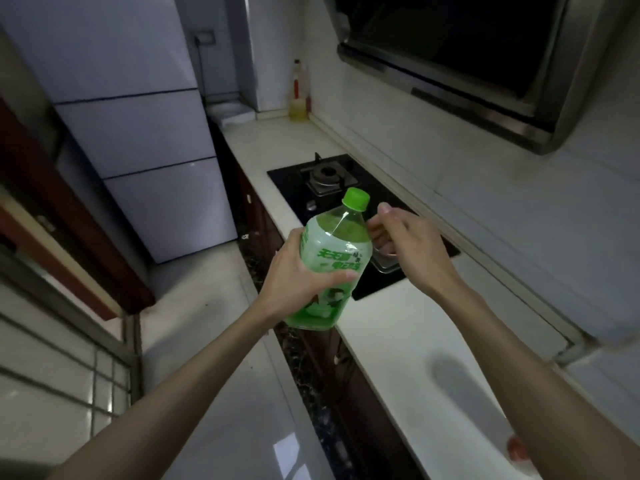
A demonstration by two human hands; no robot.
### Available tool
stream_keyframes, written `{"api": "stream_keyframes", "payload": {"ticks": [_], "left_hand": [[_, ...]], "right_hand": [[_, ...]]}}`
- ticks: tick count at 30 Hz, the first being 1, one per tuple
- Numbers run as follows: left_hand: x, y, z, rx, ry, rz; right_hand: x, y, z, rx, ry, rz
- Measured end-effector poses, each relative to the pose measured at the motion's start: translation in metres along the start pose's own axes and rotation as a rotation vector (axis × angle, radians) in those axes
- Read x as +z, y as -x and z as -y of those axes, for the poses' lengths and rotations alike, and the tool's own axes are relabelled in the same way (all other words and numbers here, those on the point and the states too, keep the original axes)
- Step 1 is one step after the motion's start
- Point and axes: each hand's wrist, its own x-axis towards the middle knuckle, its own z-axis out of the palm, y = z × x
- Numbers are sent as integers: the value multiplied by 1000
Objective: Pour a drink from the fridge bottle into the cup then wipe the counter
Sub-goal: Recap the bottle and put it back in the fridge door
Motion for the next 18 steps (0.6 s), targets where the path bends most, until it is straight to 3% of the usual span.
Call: {"api": "stream_keyframes", "payload": {"ticks": [10,18], "left_hand": [[-135,7,31,-40,218,-265],[-217,11,58,-97,266,-411]], "right_hand": [[134,-12,78,-158,-351,170],[227,-38,115,-235,-278,324]]}}
